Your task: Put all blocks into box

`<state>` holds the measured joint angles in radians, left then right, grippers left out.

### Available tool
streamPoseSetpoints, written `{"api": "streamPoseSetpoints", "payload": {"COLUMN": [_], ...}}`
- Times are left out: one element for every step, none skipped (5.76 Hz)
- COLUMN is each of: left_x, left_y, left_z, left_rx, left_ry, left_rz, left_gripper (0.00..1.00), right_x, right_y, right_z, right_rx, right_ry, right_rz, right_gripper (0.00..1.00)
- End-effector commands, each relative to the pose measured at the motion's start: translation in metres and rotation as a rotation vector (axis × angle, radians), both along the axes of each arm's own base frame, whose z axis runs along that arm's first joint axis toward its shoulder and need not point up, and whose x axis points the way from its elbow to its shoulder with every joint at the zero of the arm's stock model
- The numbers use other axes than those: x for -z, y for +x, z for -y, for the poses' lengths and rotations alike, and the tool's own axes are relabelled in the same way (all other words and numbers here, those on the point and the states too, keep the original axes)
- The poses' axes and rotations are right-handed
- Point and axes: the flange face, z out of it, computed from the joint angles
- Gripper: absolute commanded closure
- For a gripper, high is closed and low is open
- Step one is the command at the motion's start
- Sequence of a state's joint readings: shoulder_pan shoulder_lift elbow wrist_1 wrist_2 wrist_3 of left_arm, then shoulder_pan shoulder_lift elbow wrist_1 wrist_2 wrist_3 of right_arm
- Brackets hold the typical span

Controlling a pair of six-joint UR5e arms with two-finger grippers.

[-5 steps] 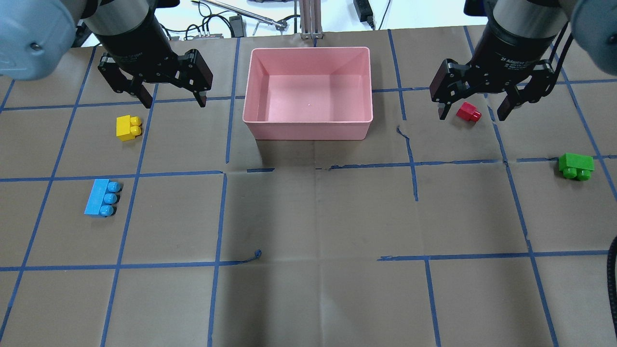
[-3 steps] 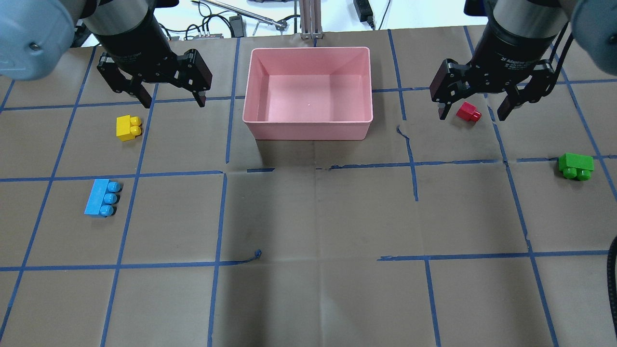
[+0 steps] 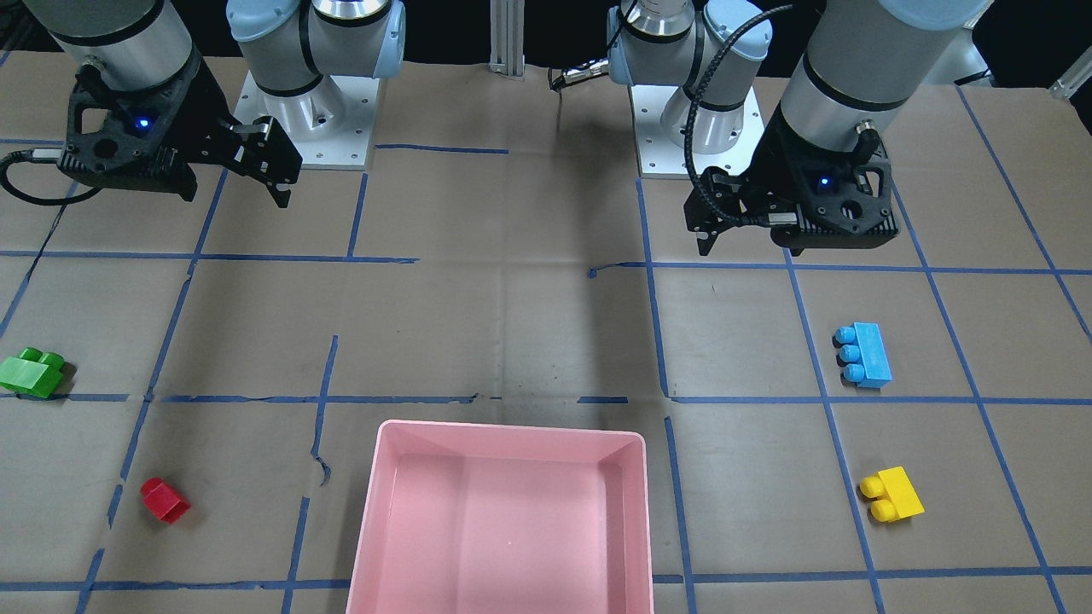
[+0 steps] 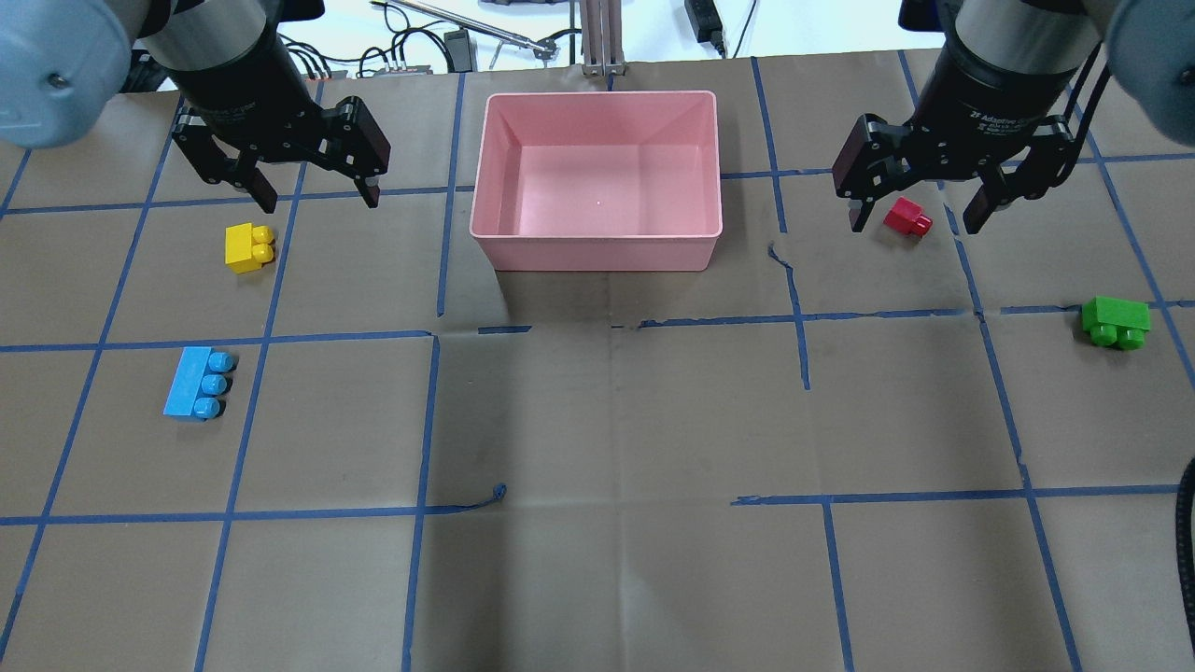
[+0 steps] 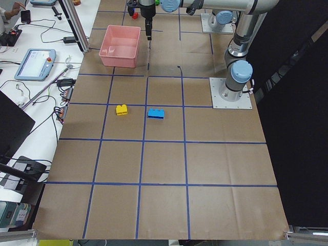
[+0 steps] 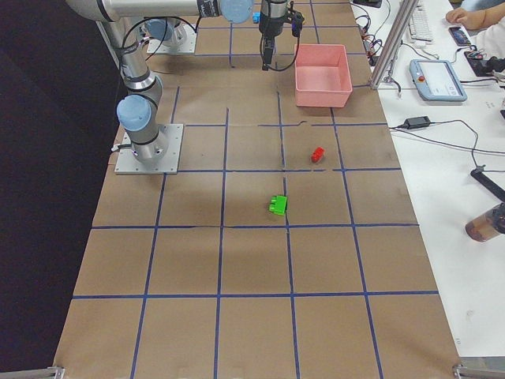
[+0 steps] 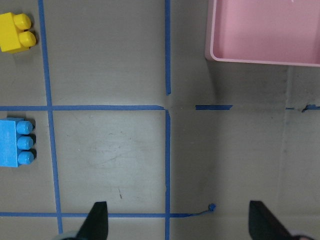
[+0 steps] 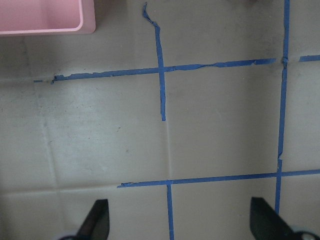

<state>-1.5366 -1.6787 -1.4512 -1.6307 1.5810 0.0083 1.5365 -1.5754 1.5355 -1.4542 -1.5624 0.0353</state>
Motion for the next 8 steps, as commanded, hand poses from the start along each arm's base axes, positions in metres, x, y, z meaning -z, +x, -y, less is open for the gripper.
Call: {"api": "streamPoseSetpoints", "payload": {"left_x": [0.041,0.073,0.11,0.139,0.167,0.2,0.238,0.266], "left_y": [0.095,0.141,0.199,0.225,0.244,0.276,0.286,0.277], "left_z": [0.02,0.021,0.023,0.022,0.022,0.018,0.013,-0.003], "left_rx": [-0.028,0.02,0.025,0.09,0.165,0.267,0.291,0.293], "left_ry": [0.078,0.087,0.057,0.042,0.039,0.036,0.016,0.017], "left_rz": [-0.02,-0.038,-0.04,-0.044,-0.051,-0.063,-0.049,-0.05], "left_gripper": [0.01,0.01,0.01,0.01,0.01,0.01,0.01,0.01], "right_x": [0.0,0.0,0.0,0.0,0.0,0.0,-0.001,0.0], "right_y": [-0.001,-0.001,0.0,0.0,0.0,0.0,0.0,0.0], "right_z": [0.0,0.0,0.0,0.0,0.0,0.0,0.0,0.0], "right_rx": [0.001,0.001,0.001,0.001,0.001,0.001,0.001,0.001], "right_ry": [0.0,0.0,0.0,0.0,0.0,-0.002,-0.003,-0.002], "right_rz": [-0.001,-0.001,0.001,0.001,0.001,0.001,0.002,0.002], "right_gripper": [0.0,0.0,0.0,0.0,0.0,0.0,0.0,0.0]}}
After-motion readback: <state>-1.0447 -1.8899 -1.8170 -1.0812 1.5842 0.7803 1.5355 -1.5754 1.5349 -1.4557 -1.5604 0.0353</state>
